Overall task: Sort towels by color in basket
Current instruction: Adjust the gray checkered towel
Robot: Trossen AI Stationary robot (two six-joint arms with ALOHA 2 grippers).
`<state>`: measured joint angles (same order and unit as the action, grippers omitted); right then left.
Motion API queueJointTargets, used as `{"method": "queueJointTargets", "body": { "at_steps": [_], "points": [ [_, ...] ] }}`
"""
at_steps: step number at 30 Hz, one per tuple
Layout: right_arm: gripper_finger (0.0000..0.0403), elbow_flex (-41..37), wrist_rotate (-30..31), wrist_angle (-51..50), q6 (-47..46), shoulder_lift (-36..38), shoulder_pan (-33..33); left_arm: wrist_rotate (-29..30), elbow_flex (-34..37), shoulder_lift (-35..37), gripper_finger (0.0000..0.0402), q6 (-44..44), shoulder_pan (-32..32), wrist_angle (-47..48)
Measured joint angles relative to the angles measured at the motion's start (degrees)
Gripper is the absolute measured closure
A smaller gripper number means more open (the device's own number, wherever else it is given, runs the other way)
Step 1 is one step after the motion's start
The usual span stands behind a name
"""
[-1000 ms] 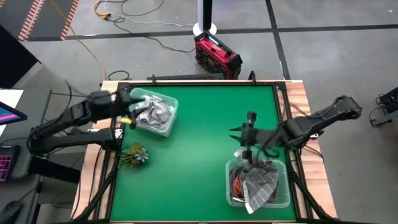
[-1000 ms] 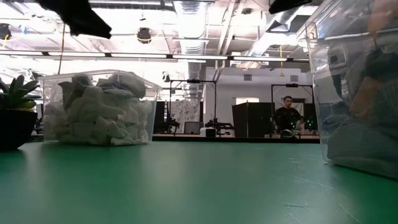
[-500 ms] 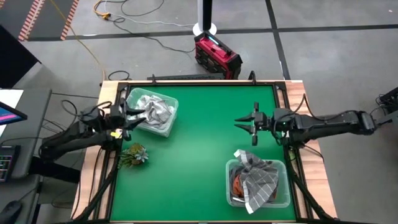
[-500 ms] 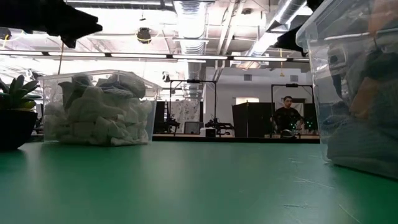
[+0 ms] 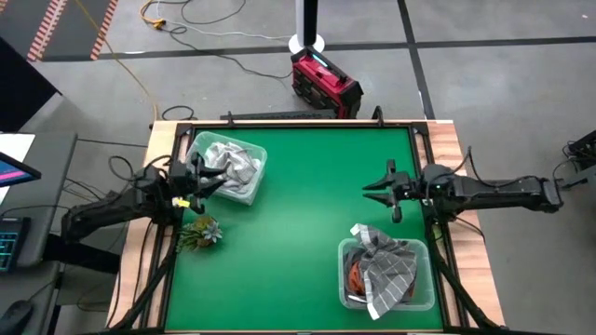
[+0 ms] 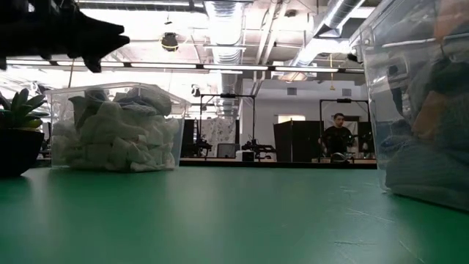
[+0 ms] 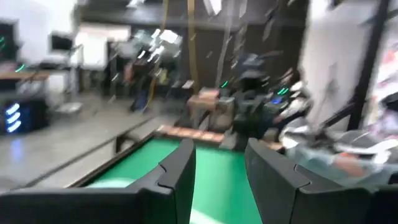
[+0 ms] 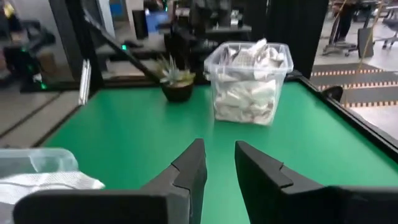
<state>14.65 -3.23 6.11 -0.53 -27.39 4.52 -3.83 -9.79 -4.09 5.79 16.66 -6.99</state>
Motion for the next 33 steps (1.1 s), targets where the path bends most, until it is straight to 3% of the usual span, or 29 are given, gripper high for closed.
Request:
{"method": "queueJointTargets", "body": {
  "at_steps": [4,8,12,15,21,28,33],
  "points": [
    [0.0286,0.2,-0.2,-0.4,-4.0,4.8,-1.4,-2.3,6.3,0.0,0.0272,0.5,-0.7,-10.0],
    [0.0286,6.8,-0.3,-10.0,-10.5,6.2,-5.8,-1.0,7.9,0.0,0.0272,0.4,-2.0,-10.3],
    [0.0286,14.0,4.7,-20.9,-14.6,-1.0,-14.0,-0.6,8.6,0.0,0.0272,-2.0,-4.4,-9.1],
    [0.0285,19.5,5.2,-25.8,-19.1,-7.7,-19.1,-0.6,8.6,0.0,0.0272,-3.9,-6.9,-8.8],
    [0.0259,34.0,5.1,-51.9,-33.1,-18.7,-20.9,-0.6,8.7,0.0,0.0272,-2.9,-10.1,-7.7],
    [0.0192,40.1,4.0,-54.8,-37.6,-26.1,-20.9,-3.8,8.8,0.0,0.0272,-5.0,-12.3,-6.2],
    [0.0145,40.1,-1.0,-54.8,-39.0,-30.5,-20.2,-7.2,8.8,0.0,0.0272,-6.0,-14.3,-5.9]
  ]
}}
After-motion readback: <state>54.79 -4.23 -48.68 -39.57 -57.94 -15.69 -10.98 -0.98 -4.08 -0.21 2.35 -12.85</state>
